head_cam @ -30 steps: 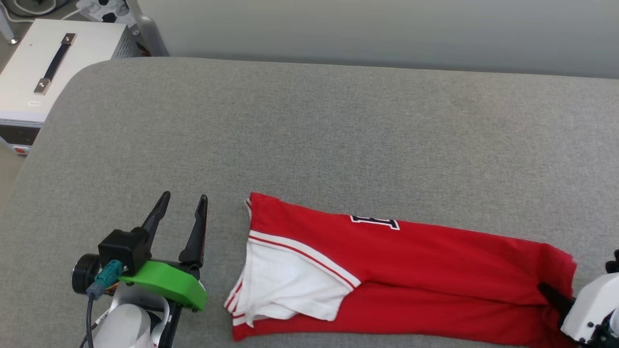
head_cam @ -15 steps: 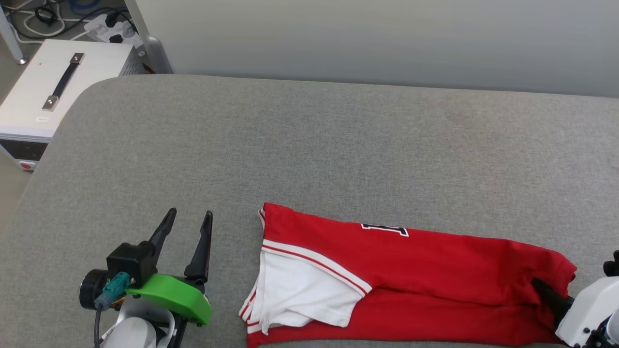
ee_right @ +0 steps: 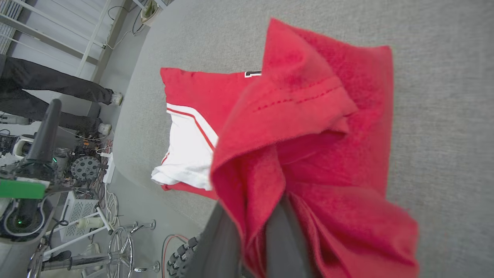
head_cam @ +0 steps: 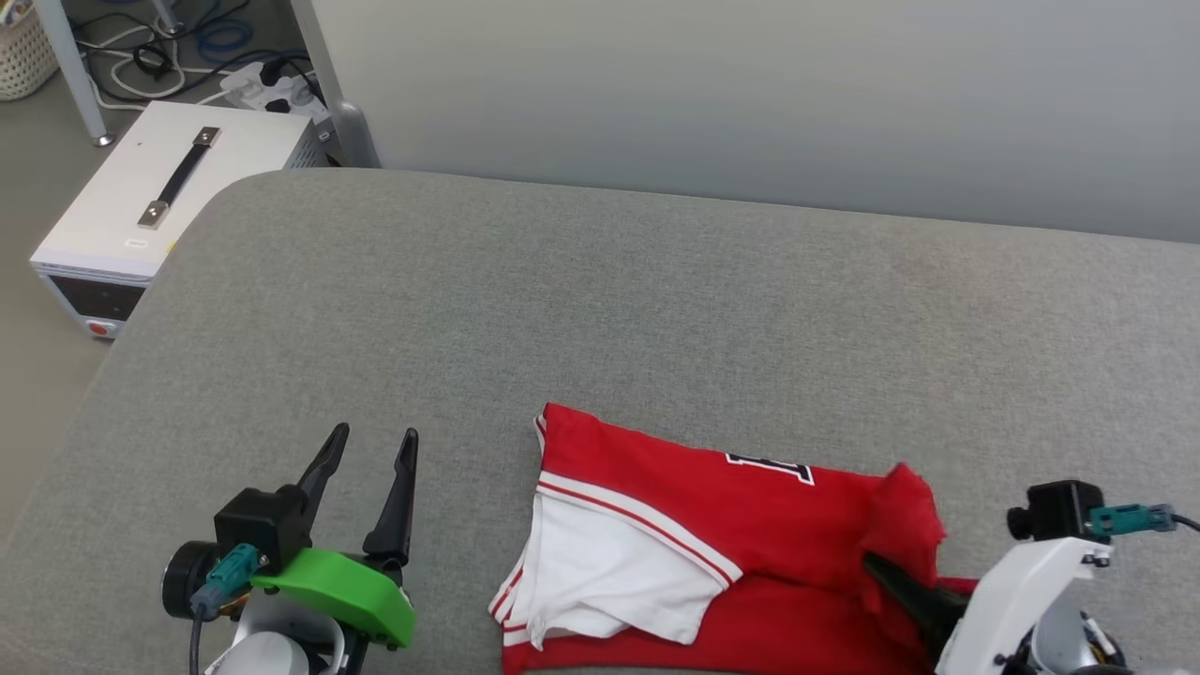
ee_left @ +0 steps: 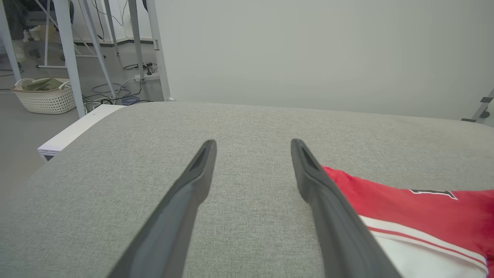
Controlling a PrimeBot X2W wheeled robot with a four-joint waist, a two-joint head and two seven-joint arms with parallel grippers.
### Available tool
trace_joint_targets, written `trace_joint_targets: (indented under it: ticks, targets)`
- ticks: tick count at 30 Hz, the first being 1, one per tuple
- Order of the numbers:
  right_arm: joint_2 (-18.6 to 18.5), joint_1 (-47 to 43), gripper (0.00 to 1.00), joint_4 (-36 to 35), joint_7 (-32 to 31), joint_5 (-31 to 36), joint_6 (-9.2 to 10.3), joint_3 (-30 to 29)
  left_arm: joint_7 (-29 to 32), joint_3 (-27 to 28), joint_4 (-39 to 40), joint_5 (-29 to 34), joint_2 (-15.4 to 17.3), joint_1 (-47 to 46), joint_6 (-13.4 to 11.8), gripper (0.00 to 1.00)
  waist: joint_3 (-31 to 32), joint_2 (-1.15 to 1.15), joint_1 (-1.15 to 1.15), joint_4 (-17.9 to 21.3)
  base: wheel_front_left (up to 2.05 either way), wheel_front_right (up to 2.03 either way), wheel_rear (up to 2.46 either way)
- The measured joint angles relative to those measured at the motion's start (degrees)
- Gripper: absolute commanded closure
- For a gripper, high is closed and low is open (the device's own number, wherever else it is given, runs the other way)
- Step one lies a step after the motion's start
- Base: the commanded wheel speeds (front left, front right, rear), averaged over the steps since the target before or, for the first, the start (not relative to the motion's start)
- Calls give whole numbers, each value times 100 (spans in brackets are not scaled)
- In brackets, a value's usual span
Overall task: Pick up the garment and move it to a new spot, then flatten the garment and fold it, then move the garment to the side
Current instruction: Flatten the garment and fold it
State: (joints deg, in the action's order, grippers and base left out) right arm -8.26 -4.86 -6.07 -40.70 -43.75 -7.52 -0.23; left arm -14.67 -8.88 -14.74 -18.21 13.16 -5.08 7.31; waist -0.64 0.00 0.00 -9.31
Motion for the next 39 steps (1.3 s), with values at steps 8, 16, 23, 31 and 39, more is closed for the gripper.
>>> trace_joint_targets:
  ticks: [8, 16, 23, 31, 39]
  targets:
    - [516, 260, 100, 152, -110, -230, 0, 334, 0, 1, 1, -52, -8, 4, 0, 0, -44, 0, 0, -255, 0, 0, 0]
    - [533, 899, 100, 1172, 701, -1155, 1, 1252, 0, -3, -8, -67, -19, -9, 0, 0, -179, 0, 0, -513, 0, 0, 0]
    - [537, 1610, 100, 2250, 1457, -1403, 2, 1859, 0, 1, -25, -94, -26, -29, 0, 0, -258, 0, 0, -727, 0, 0, 0]
    - [539, 2347, 100, 3500, 1998, -1631, 3, 2465, 0, -7, -87, -100, -51, -62, 0, 0, -340, 0, 0, -911, 0, 0, 0]
    - [543, 2945, 0, 4129, 2437, -1949, 5, 3089, 0, -5, -143, -103, -57, -64, 0, 0, -347, 0, 0, -971, 0, 0, 0]
